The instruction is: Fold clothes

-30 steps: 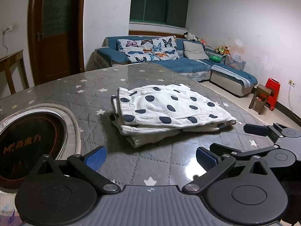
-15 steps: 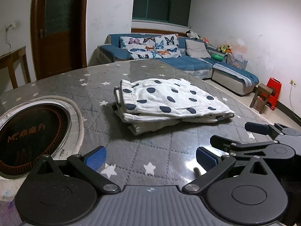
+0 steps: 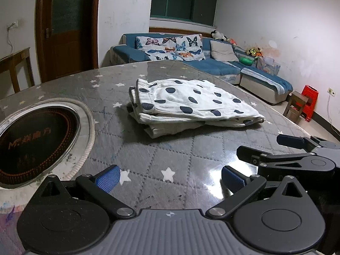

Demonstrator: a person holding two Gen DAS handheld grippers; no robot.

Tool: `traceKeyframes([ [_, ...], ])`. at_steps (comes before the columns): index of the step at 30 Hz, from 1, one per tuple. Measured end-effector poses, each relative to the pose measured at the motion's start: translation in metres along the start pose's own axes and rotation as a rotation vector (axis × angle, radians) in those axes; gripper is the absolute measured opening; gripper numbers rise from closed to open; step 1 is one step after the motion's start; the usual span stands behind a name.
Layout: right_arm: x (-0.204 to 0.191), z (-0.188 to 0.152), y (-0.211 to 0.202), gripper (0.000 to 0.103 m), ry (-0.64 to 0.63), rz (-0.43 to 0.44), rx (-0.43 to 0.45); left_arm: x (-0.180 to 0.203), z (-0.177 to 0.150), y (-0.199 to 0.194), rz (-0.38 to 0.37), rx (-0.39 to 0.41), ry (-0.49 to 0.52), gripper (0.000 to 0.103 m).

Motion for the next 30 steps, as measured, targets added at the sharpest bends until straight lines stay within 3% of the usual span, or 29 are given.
traceKeyframes([
  [18, -0.001, -0.003, -0.012, 0.103, 0.022, 0.013, 0.02, 0.008, -0.005, -0.007, 0.004, 0.004, 0.013, 0.103],
  [30, -0.01, -0.001, -0.018, 0.103, 0.022, 0.061, 0.041, 0.006, -0.01, -0.019, 0.049, 0.021, -0.003, 0.103],
])
Point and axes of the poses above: each gripper's, at about its wrist camera, not at the fingertips, and y roughly the way its jaws point, x to its right, z to its top, the point moved 6 cm from there along y, roughly the way its jaws point, and after that the axes turned 5 degrees about -y, right-handed, at the moved point
